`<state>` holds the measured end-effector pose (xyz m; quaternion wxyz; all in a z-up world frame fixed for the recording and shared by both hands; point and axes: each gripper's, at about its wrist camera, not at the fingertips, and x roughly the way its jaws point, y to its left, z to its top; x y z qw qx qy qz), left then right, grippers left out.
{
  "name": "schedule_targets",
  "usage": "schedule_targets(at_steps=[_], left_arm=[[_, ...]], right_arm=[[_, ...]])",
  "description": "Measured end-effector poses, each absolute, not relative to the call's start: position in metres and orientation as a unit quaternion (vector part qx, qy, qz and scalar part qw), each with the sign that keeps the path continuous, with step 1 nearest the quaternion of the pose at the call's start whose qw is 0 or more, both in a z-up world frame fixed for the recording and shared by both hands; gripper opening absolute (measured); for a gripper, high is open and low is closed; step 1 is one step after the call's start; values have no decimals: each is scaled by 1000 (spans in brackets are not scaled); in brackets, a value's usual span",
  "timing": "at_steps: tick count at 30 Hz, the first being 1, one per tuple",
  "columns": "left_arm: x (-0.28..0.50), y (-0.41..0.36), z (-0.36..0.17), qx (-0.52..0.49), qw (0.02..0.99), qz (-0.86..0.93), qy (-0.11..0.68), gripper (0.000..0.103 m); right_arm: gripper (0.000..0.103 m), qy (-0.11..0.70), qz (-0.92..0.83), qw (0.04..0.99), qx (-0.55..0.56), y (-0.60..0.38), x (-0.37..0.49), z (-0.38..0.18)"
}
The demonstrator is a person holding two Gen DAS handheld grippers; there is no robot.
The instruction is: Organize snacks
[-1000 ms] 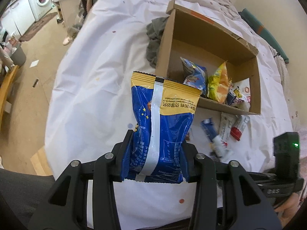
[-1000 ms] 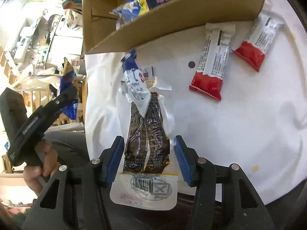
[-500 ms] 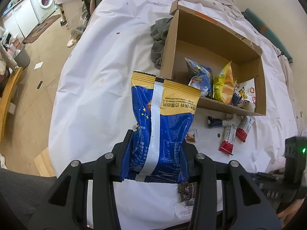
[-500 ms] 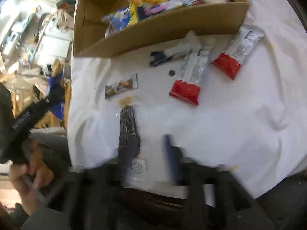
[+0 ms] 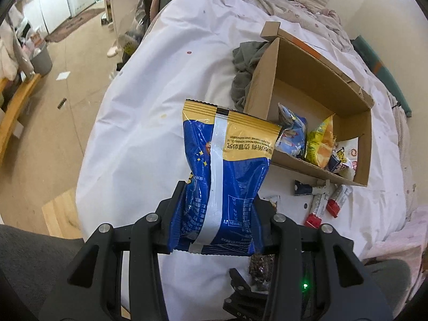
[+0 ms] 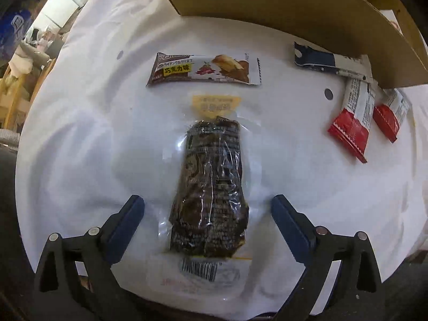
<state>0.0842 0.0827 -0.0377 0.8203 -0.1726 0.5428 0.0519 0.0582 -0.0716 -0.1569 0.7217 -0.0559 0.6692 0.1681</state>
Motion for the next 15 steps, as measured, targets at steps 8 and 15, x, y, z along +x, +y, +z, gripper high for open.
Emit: schedule_targets(at_steps=[8, 15], left_arm=[[85, 75, -33, -175, 821, 31, 543, 38], [84, 76, -34, -170, 823, 41, 540, 38]], right_arm=[[52, 662, 214, 718, -16, -96, 63, -132], [51, 640, 255, 719, 92, -142, 66, -95]])
